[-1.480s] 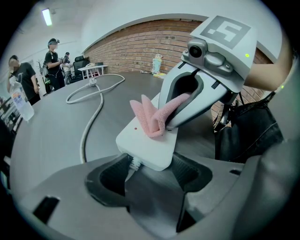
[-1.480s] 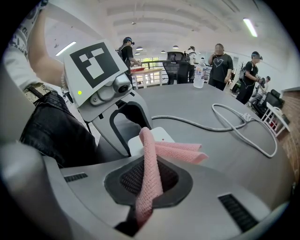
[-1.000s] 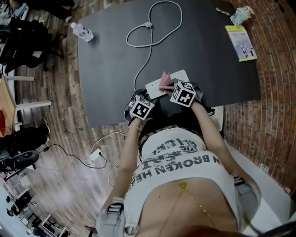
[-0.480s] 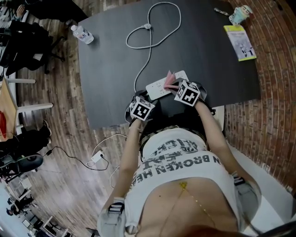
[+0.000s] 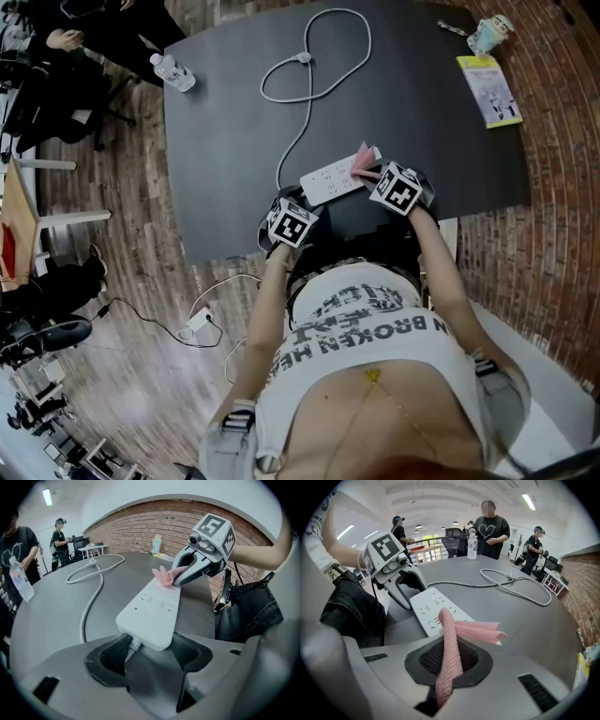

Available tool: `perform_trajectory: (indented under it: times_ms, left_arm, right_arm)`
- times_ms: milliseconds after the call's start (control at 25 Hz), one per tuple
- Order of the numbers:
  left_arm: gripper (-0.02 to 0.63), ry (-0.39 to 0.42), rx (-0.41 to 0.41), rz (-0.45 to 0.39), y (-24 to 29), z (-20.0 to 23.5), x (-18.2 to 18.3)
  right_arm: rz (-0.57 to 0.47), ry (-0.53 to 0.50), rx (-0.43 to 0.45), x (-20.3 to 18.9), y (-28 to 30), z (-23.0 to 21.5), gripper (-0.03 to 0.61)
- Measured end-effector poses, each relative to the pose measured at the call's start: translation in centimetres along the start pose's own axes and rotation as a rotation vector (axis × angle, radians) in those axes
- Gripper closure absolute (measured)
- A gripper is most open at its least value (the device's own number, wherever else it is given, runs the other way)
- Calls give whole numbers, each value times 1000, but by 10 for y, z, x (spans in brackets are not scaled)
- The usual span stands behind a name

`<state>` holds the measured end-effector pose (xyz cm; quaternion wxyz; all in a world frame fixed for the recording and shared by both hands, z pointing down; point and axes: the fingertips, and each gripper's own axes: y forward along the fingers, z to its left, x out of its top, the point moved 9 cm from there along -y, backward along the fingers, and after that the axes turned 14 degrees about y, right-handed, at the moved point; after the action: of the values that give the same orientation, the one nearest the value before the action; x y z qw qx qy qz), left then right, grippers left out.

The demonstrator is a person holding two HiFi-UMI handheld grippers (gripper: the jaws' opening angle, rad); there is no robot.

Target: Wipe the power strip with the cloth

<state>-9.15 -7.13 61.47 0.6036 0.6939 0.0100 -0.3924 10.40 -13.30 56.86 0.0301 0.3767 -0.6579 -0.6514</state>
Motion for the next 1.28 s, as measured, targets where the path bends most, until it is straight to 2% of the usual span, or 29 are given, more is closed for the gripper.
perform_trajectory:
  times_ms: [480,1280]
  left_arm:
    - [337,-4,-4,1,-2,0,2]
    - [337,-5,-2,-3,-5,-2,4]
  right_arm:
    - [13,91,-75,-17,-14,-26,561]
    - [-53,169,-52,-22,-17,-30,561]
